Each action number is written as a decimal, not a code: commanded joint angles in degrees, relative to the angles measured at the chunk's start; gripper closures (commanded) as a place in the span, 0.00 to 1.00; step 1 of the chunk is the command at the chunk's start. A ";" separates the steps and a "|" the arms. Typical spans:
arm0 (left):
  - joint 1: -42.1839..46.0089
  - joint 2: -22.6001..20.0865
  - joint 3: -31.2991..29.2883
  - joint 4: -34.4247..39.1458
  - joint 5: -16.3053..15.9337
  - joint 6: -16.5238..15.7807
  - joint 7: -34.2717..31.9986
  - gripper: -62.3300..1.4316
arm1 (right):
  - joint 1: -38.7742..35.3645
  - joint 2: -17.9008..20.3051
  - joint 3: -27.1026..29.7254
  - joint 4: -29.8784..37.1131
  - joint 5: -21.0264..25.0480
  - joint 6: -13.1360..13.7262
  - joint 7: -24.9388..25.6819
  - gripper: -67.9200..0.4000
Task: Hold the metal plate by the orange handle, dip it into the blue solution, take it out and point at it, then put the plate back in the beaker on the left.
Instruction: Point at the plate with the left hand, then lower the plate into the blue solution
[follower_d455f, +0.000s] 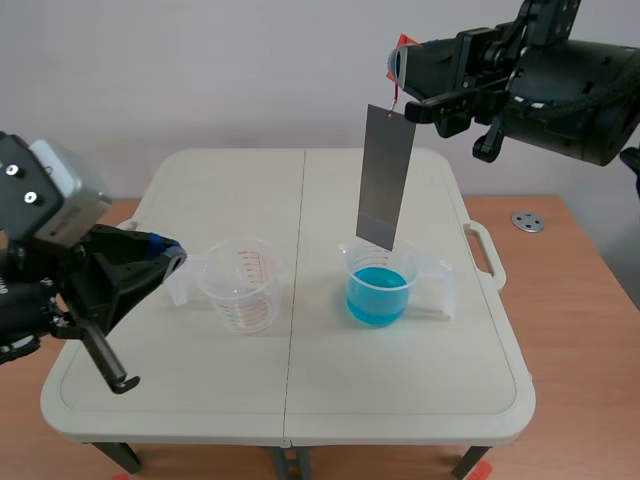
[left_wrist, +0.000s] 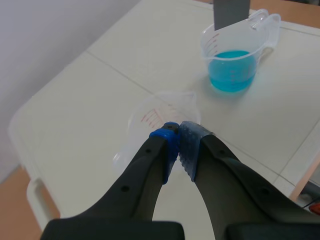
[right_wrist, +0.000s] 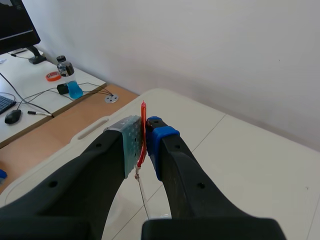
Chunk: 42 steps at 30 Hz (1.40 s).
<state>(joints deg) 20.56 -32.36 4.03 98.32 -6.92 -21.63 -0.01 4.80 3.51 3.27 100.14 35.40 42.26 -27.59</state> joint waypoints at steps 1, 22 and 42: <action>3.32 0.20 -2.32 1.75 -0.83 0.04 -1.99 0.94 | 0.39 0.31 0.11 1.33 0.72 0.46 0.61 0.98; 36.76 4.24 -17.99 8.94 -4.63 0.04 -12.63 0.94 | -0.22 0.28 0.22 0.57 -1.57 0.46 0.66 0.98; 29.40 5.16 -17.99 8.11 -2.86 -0.13 -3.98 0.94 | -0.20 0.31 0.22 -8.41 -10.10 0.46 9.42 0.98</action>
<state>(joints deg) 50.11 -27.00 -14.02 105.84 -9.28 -21.67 -3.42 3.90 3.51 3.27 91.57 24.77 42.26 -19.46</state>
